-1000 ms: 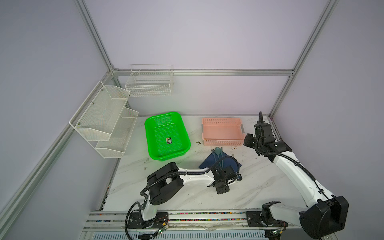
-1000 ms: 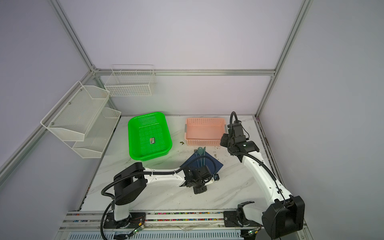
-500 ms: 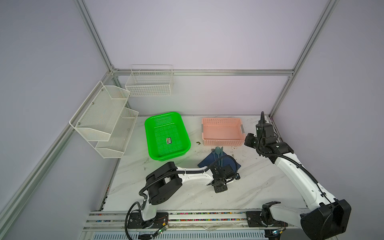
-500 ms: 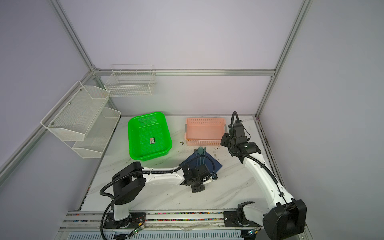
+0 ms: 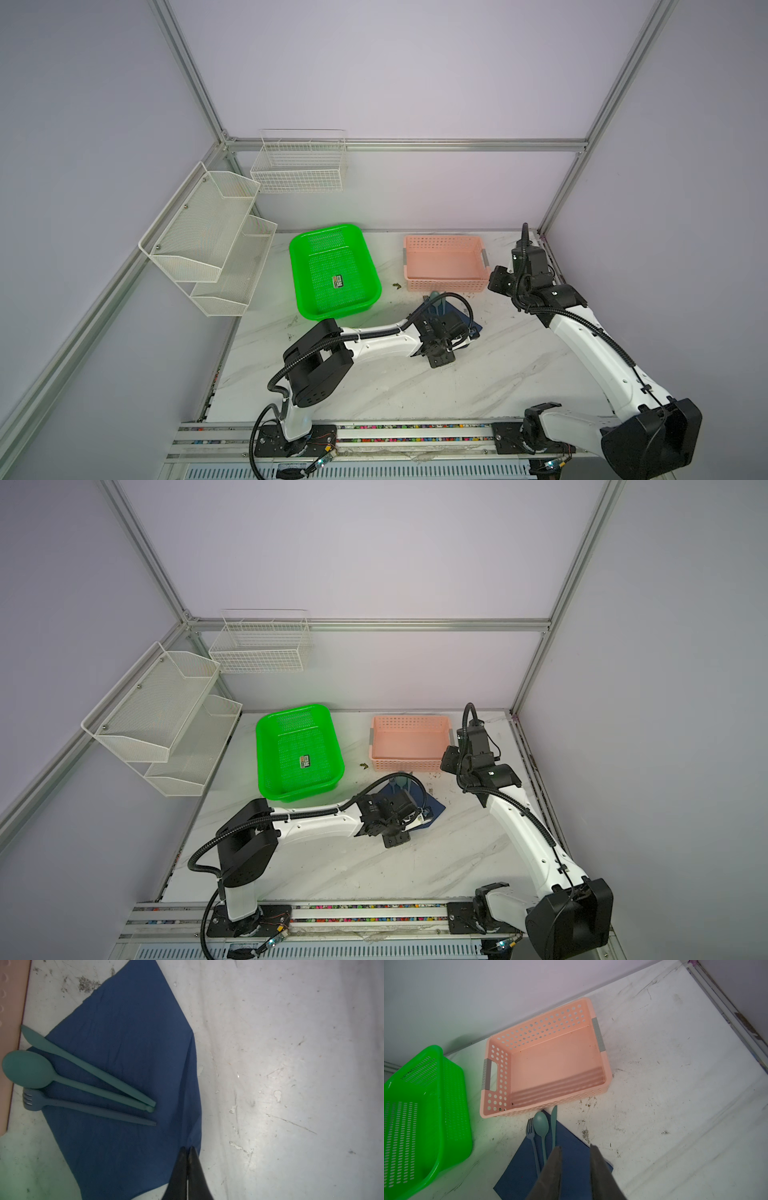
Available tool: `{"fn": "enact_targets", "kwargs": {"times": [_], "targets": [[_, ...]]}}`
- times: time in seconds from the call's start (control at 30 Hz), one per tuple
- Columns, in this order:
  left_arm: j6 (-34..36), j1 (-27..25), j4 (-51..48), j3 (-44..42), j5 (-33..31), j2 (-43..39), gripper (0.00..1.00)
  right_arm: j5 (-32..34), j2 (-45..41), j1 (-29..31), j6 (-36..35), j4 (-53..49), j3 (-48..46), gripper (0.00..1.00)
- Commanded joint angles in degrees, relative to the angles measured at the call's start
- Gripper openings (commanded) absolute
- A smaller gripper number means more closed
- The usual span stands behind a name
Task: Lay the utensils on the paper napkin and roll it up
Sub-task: 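Fold the held napkin corner over the utensils while the right gripper descends toward it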
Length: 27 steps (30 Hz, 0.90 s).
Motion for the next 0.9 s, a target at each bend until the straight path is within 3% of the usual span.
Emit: {"fn": "enact_targets", "kwargs": {"times": [0.0,0.87], "targets": [[2.68,1.22,0.49,5.6,-1.15,-2.12,0.04,-0.43,-0.8,-0.27,0.74,1.28,-1.11,0.27],[5.43,6.32,3.68,11.93,-2.09,3.2,0.04,-3.69,-0.41,-0.27,1.77,4.6,-4.53,0.27]]}}
